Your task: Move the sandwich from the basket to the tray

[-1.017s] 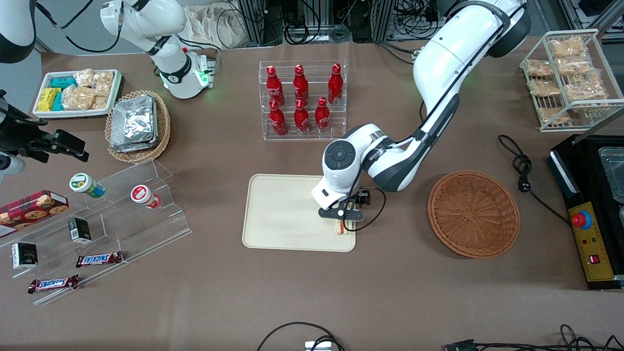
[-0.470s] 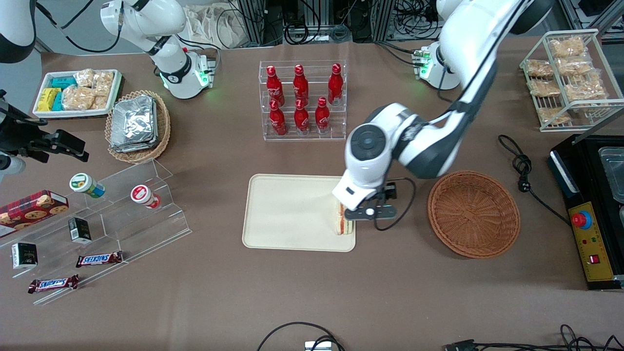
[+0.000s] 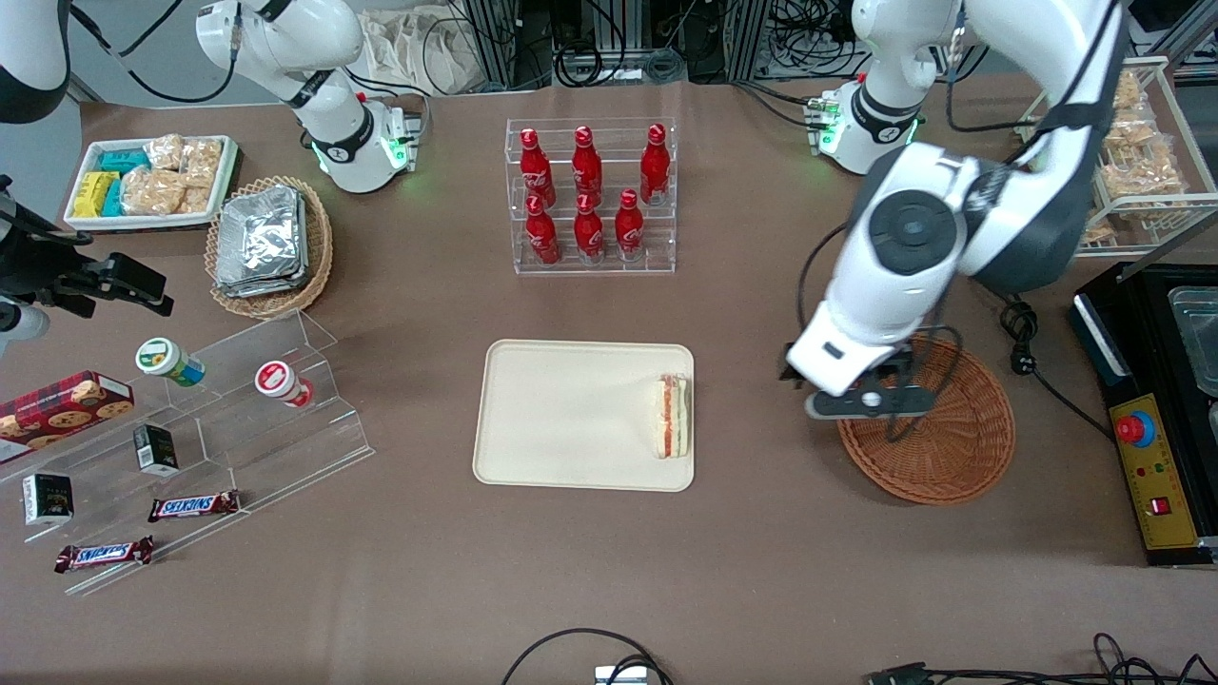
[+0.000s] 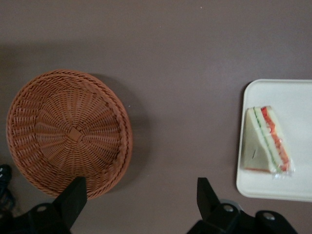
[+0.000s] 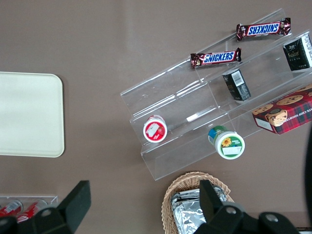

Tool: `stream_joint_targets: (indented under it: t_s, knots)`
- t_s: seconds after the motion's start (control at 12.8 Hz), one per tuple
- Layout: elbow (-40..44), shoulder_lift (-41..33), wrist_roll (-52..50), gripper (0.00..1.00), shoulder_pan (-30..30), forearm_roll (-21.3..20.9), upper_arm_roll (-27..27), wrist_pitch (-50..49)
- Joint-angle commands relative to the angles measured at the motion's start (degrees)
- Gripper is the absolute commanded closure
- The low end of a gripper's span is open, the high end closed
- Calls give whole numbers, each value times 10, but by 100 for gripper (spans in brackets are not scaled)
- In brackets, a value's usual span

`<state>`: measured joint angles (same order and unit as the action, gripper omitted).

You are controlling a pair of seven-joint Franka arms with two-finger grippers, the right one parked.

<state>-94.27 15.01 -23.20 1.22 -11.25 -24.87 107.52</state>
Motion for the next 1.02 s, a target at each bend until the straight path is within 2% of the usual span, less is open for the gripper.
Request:
stream_joint_targets:
  t_s: [0.0, 0.16, 0.31, 0.55, 0.94]
  knots:
    - [-36, -69, 88, 0, 20, 59, 43, -7]
    - [-25, -89, 135, 0, -2, 85, 100, -35]
    - [0, -106, 156, 0, -7, 107, 127, -99]
    - [18, -110, 149, 0, -31, 110, 178, -121]
    - [19, -110, 154, 0, -40, 100, 193, -129]
